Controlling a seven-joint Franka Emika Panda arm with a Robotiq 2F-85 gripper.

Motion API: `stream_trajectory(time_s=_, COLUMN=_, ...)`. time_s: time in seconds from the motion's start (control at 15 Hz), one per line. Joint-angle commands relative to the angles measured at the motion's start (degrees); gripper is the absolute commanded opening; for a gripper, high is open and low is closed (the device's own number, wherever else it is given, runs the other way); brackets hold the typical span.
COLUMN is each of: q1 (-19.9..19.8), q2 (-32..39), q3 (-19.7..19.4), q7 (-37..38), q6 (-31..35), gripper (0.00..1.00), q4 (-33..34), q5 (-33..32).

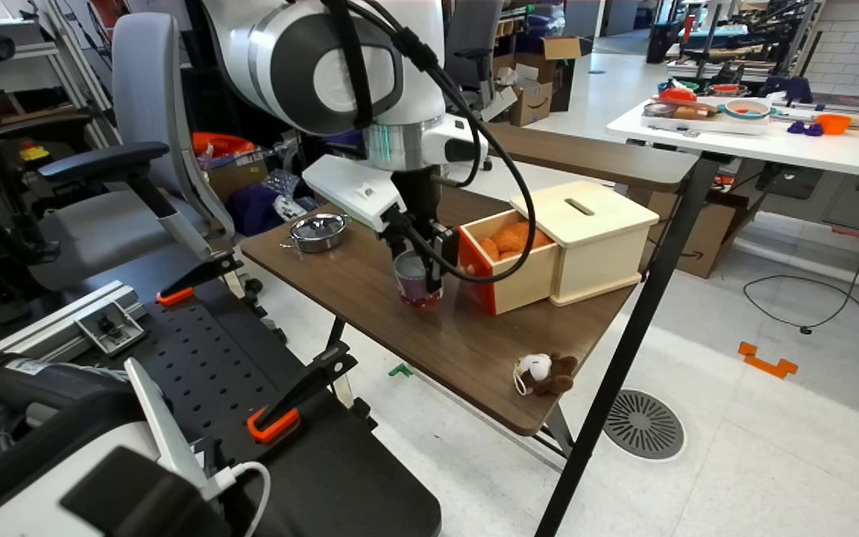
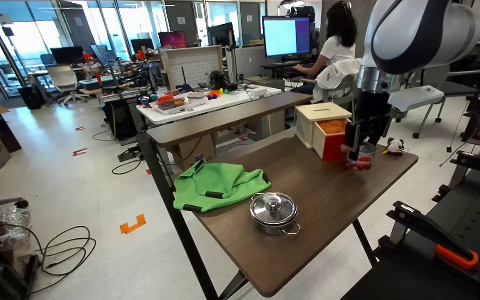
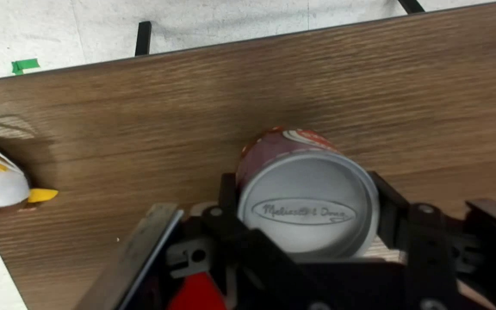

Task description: Move the can to the left of the drawer

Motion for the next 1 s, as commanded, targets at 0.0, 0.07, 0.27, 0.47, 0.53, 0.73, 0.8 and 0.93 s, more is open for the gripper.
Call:
stream_trajectory(time_s=0.0, q1=-0.66, q2=-7.89, q3=2.84, q7=-0.50, q6=-4.72, gripper=0.46, q4=-3.46, q5=4.01)
stream_trajectory(time_s=0.07, q1=-0.10, q2=-9.44, q3=3.12, q7=0.17, q6=-6.63, gripper=0.46, q4=-3.21, q5=5.05)
stream_trajectory(time_s=0.27, q1=2.10, q2=-12.15, q3=3.36, q7=2.40, q6=-11.66, gripper=0.46, q4=-0.46, q5=7.59)
stream_trajectory(time_s=0.47, q1=5.39, q2=-12.68, q3=2.99, q7=6.10, q6=-15.14, gripper=0.46, q4=3.44, q5=8.19)
stream_trajectory(time_s=0.53, q1=6.45, q2=-12.33, q3=2.94, q7=7.39, q6=-15.73, gripper=0.46, q4=4.88, q5=8.25)
stream_trajectory(time_s=0.73, q1=9.59, q2=-9.03, q3=2.58, q7=12.00, q6=-18.34, gripper=0.46, q4=11.44, q5=7.77)
stream_trajectory(time_s=0.8, q1=10.41, q2=-7.71, q3=2.44, q7=13.43, q6=-19.30, gripper=0.46, q4=13.86, q5=7.69)
stream_trajectory(time_s=0.93, q1=12.01, q2=-4.44, q3=1.88, q7=16.54, q6=-20.68, gripper=0.46, q4=19.18, q5=7.26)
